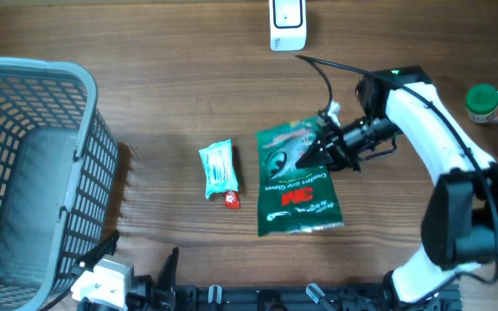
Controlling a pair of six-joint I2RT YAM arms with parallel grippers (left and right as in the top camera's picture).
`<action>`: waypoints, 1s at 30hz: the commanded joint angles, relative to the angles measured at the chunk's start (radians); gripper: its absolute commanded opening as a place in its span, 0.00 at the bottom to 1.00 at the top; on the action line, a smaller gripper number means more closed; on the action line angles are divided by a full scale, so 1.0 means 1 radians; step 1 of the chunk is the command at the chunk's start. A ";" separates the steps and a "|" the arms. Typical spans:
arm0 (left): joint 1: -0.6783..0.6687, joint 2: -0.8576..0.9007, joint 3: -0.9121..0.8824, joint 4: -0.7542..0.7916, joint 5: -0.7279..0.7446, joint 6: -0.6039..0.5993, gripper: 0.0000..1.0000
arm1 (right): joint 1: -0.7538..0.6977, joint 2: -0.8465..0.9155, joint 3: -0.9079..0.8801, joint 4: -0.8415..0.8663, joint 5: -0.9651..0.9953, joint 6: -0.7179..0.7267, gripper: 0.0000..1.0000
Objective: Scan the item barcode
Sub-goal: 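Carry the glove pack up to the white scanner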
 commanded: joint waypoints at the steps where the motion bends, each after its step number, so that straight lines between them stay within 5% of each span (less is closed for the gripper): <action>1: -0.004 -0.007 -0.003 0.002 0.016 0.011 1.00 | 0.002 -0.160 0.008 0.197 0.047 -0.082 0.04; 7: -0.004 -0.007 -0.003 0.002 0.016 0.011 1.00 | 0.002 -0.212 0.008 0.537 0.464 0.339 0.04; 15: -0.004 -0.007 -0.003 0.002 0.016 0.011 1.00 | 0.003 0.000 0.007 0.974 0.299 0.435 0.04; 24: -0.004 -0.007 -0.003 0.002 0.016 0.011 1.00 | -0.011 0.420 0.011 1.853 0.159 1.054 0.04; 30: -0.004 -0.007 -0.003 0.002 0.016 0.011 1.00 | -0.013 0.472 0.025 1.913 0.298 1.108 0.05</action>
